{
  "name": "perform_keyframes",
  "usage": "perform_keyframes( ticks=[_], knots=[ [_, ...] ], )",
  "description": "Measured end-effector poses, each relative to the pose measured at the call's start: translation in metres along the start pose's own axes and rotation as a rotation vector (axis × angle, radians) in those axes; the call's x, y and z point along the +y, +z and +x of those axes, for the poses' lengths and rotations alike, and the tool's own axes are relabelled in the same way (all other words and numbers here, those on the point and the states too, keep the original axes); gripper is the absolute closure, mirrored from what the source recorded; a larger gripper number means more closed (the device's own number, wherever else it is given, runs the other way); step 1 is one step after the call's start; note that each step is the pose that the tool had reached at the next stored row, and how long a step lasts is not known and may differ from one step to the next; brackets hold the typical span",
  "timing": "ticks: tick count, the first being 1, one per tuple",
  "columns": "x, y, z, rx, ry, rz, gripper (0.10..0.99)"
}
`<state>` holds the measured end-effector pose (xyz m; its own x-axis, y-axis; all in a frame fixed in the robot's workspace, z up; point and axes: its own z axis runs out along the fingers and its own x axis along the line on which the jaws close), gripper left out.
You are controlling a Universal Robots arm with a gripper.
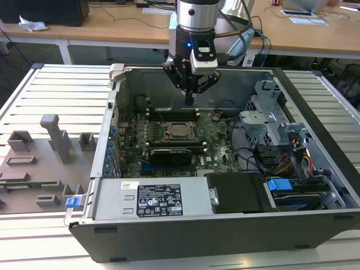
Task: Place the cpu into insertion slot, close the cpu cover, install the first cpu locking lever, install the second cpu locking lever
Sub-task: 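Install the first cpu locking lever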
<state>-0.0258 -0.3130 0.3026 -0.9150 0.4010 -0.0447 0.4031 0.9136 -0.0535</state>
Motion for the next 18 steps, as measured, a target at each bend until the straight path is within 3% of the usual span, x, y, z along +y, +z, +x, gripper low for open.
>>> perform_keyframes(
  ticks=[5,10,13,18],
  knots=[
    [0.0000,0.0000,0.0000,-0.0045,-0.084,-0.004,0.980],
    [0.0000,0.0000,0.0000,-0.0068,-0.125,-0.006,0.980],
    [0.0000,0.0000,0.0000,-0.0125,-0.234,-0.010,0.980],
    [0.0000,0.0000,0.0000,-0.0183,-0.341,-0.015,0.980]
  ],
)
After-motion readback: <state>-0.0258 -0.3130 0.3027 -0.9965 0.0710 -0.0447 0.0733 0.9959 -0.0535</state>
